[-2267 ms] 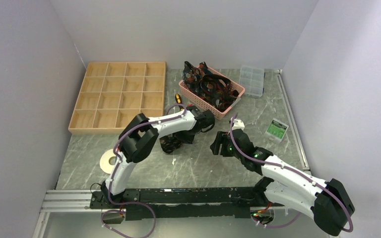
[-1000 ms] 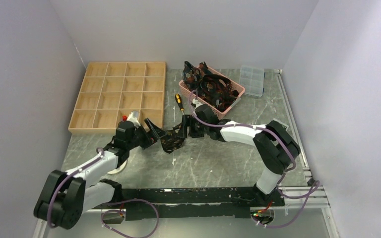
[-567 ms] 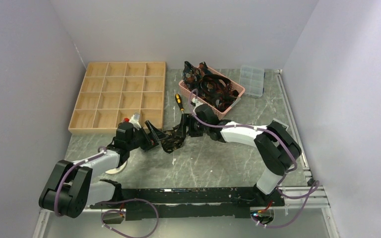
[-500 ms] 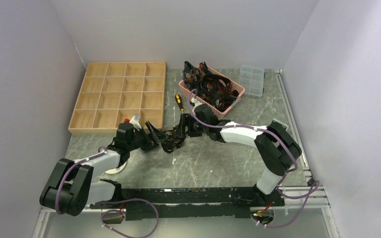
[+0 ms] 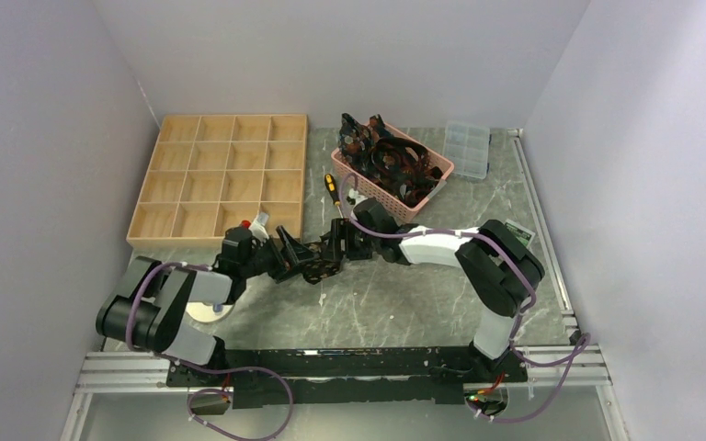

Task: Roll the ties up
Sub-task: Roll the tie at the center of the board.

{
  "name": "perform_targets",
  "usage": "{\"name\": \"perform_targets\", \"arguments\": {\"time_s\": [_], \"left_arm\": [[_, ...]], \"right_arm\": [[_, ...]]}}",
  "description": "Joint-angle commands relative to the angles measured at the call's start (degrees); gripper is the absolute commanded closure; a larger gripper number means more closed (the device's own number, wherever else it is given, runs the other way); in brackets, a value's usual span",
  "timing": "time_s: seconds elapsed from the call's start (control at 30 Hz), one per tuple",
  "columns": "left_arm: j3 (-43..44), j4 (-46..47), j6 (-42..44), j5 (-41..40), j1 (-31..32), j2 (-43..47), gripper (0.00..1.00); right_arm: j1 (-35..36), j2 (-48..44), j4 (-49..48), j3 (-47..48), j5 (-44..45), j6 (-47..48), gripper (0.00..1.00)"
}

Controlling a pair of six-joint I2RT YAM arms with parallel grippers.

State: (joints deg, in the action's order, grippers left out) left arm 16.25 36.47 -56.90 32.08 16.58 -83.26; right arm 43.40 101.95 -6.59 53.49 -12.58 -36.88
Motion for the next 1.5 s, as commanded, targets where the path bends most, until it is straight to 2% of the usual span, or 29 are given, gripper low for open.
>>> {"name": "perform_targets", "arguments": {"time_s": [0.0, 0.23, 0.57, 0.67, 0.83, 0.9, 0.97, 1.13, 1.33, 1.47], "left_arm": [[-0.3, 2.4, 0.9, 1.3, -0.1, -3.7, 0.07], [1.7, -0.4, 3.3, 1.1, 0.0, -4.8, 0.08], [4.7, 1.9, 3.8, 3.2, 3.2, -10.7, 0.2], [4.5, 4.6, 2.8, 3.5, 3.5, -12.5, 0.27], [4.3, 8.7, 1.4, 4.8, 3.7, -15.2, 0.47], [4.1, 9.5, 1.0, 5.2, 3.8, -15.3, 0.48], [3.8, 8.8, 1.1, 4.7, 3.8, -14.6, 0.46], [3.4, 0.7, 3.5, 1.5, 3.8, -9.1, 0.3], [3.9, -15.1, 7.4, -5.8, 3.7, 3.5, 0.26], [4.4, -28.8, 8.5, -13.7, 3.7, 15.2, 0.22]], "right_arm": [[-0.5, 0.2, -0.4, -1.9, 0.8, 0.8, 0.32], [-1.8, 1.3, -3.3, -5.2, -0.8, -0.3, 0.32], [-2.7, 1.8, -4.9, -6.7, -1.8, -0.8, 0.33], [-2.6, 1.7, -5.0, -7.1, -1.8, -0.7, 0.33], [-2.7, 1.6, -5.3, -7.5, -1.9, -0.7, 0.33], [-2.6, 1.3, -5.4, -7.5, -1.9, -0.7, 0.33], [-2.7, 1.0, -5.4, -7.6, -1.8, -0.8, 0.33], [-2.6, -1.6, -4.4, -7.4, -0.5, -0.7, 0.32], [-2.7, -4.6, -1.2, -5.4, 1.7, 0.4, 0.3], [-2.6, -5.4, -2.4, -6.3, 0.4, -1.2, 0.28]]}}
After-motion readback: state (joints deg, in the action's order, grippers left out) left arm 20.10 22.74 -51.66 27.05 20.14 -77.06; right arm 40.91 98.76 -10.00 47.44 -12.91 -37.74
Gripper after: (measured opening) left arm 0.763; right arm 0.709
